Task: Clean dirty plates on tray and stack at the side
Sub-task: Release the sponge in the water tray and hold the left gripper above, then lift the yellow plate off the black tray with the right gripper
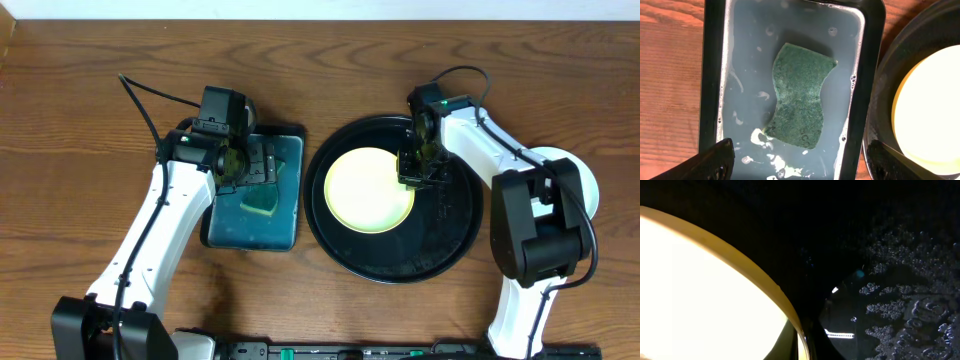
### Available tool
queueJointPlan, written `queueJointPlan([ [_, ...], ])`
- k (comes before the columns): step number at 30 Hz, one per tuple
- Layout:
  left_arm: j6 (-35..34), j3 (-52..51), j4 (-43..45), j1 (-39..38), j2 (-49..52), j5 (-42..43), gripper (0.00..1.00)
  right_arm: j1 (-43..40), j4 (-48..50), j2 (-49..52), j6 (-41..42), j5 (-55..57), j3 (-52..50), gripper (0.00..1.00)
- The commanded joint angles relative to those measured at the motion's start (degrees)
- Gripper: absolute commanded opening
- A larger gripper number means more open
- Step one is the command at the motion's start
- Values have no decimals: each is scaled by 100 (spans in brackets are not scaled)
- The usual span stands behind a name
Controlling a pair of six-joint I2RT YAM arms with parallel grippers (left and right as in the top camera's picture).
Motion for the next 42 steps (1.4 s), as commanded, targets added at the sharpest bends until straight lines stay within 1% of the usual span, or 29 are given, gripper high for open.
queueJointPlan([
  [1, 37, 33, -24, -2, 11, -70, 85, 68, 153, 173, 122, 466, -188, 1],
  [13, 37, 33, -44, -2, 11, -72, 85, -13, 133, 162, 116, 461, -151, 1],
  [16, 37, 33, -79, -2, 11, -72, 85, -118, 59, 55, -44, 461, -83, 1],
  [21, 37, 33, -83, 0, 11, -72, 85, -354, 35, -505, -199, 466, -70, 1],
  [25, 37, 33, -83, 0, 11, -72, 86, -483, 59, -1174, -426, 553, -70, 1],
  [33, 37, 33, -81, 0, 11, -72, 86, -286, -92, -2177, -435, 1904, -70, 1],
  [42, 39, 33, -83, 0, 11, -74, 86, 48, -343, -2640, -435, 3375, -70, 1],
])
